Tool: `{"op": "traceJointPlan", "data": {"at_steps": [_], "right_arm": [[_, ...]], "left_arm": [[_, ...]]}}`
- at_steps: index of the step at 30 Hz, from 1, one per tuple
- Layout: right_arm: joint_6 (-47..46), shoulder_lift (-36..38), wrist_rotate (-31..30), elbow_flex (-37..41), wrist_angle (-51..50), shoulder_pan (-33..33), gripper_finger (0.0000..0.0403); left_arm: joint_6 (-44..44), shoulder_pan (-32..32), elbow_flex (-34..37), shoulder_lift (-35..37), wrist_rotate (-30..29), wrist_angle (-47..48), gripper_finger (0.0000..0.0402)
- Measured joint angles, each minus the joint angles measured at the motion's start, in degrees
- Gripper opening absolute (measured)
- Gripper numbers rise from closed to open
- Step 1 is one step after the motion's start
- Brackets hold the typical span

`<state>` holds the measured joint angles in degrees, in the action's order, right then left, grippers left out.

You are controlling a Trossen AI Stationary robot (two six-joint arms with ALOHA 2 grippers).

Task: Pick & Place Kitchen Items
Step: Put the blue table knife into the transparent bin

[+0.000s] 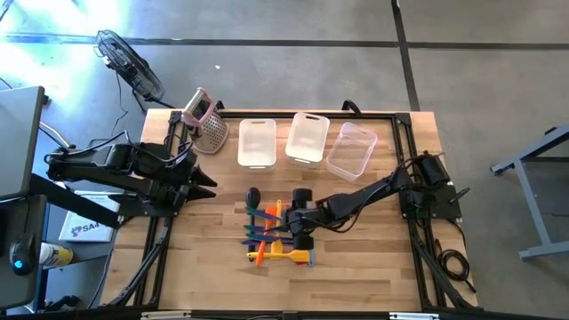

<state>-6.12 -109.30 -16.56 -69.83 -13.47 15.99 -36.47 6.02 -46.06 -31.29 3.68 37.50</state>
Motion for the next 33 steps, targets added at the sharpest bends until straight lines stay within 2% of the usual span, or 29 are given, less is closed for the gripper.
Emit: {"op": "traceJointPlan", "data": {"at_steps": [18, 33], "right_arm": [[4.5, -0.7, 1.7, -0.1, 6.0, -0.3, 0.024], [5.6, -1.0, 2.7, -1.0, 5.5, -1.4, 0.024]], "left_arm": [[-0.1, 0.0, 0.0, 0.0, 0.7, 0.0, 0.0216], [0.2, 0.0, 0.0, 0.0, 0.7, 0.0, 0.0216]]}}
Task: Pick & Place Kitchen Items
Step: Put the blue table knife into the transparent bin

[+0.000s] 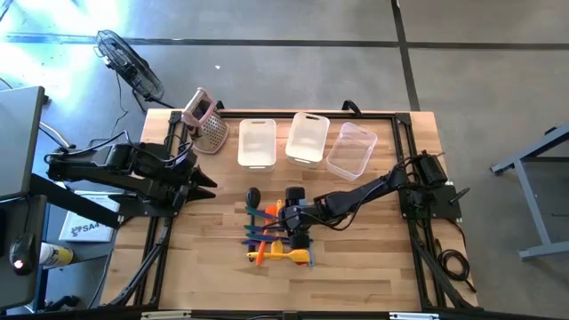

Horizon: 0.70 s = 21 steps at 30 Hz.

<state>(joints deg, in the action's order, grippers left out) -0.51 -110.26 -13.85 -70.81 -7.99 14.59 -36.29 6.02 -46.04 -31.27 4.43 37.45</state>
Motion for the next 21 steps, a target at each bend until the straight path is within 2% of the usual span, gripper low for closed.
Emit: {"op": "traceJointPlan", "data": {"at_steps": [6, 10, 15, 21], "right_arm": [[1.6, -1.5, 1.8, -1.4, 0.4, 0.0, 0.024], [4.0, -3.9, 2.1, -6.4, -5.2, 0.1, 0.024], [3.2, -4.0, -1.2, -8.5, -11.0, 0.1, 0.024], [0.3, -4.5, 1.1, -8.5, -11.7, -0.3, 0.024]], "left_arm": [[0.0, 0.0, 0.0, 0.0, 0.0, 0.0, 0.0216], [0.0, 0.0, 0.0, 0.0, 0.0, 0.0, 0.0216], [0.0, 0.0, 0.0, 0.0, 0.1, 0.0, 0.0216], [0.0, 0.0, 0.0, 0.0, 0.4, 0.1, 0.0216]]}}
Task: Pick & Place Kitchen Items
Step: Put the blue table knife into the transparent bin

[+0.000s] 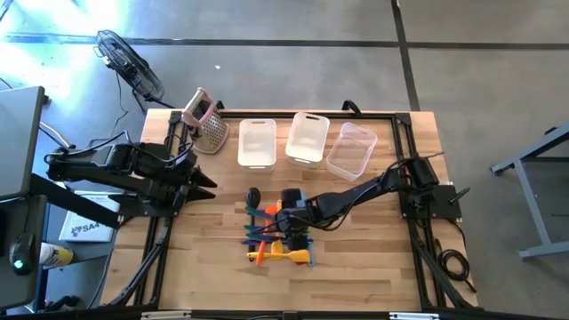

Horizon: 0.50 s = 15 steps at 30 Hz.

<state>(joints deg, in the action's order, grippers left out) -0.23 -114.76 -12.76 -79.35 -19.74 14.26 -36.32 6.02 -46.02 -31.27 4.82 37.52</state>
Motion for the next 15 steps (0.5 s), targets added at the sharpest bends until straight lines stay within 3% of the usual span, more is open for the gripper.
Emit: {"op": "traceJointPlan", "data": {"at_steps": [15], "right_arm": [[-1.5, 0.0, 2.2, 0.0, -0.3, -1.1, 0.024]], "left_arm": [[0.0, 0.0, 0.0, 0.0, 0.2, 0.1, 0.0216]]}}
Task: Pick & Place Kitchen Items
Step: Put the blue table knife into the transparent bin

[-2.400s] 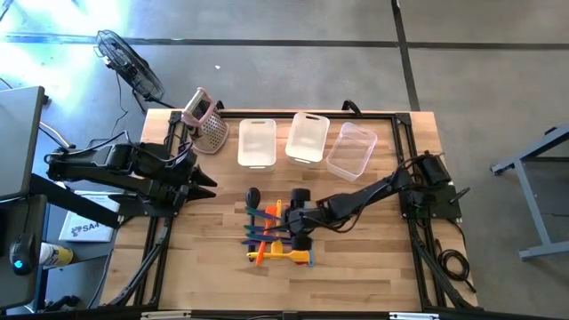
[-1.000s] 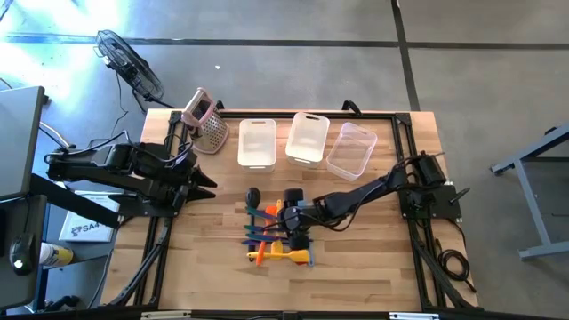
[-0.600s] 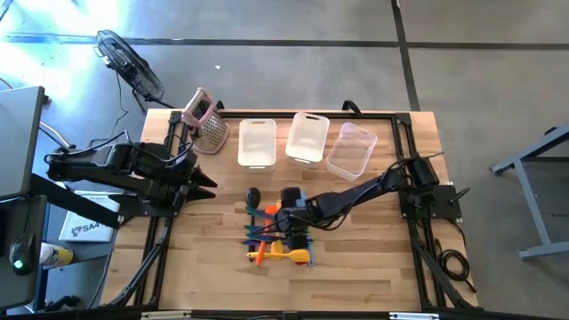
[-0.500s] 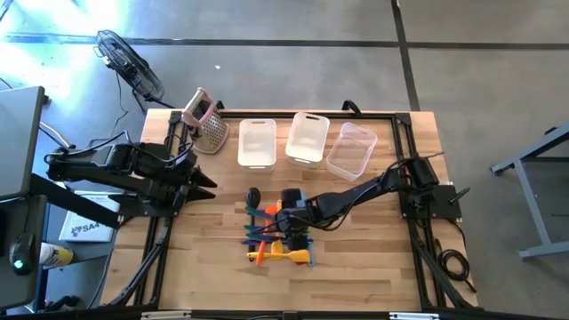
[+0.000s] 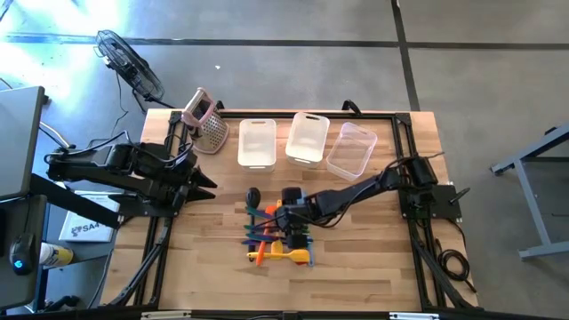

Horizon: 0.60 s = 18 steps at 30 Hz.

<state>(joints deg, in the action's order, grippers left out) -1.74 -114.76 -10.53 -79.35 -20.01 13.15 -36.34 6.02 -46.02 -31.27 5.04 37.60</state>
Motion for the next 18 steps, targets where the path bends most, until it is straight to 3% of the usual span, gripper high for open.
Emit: {"op": "traceJointPlan", "data": {"at_steps": [18], "right_arm": [[-0.1, -1.8, 2.4, 0.0, -0.7, -0.1, 0.024]], "left_arm": [[-0.2, 0.0, 0.0, 0.0, -0.1, -0.1, 0.0216]]}}
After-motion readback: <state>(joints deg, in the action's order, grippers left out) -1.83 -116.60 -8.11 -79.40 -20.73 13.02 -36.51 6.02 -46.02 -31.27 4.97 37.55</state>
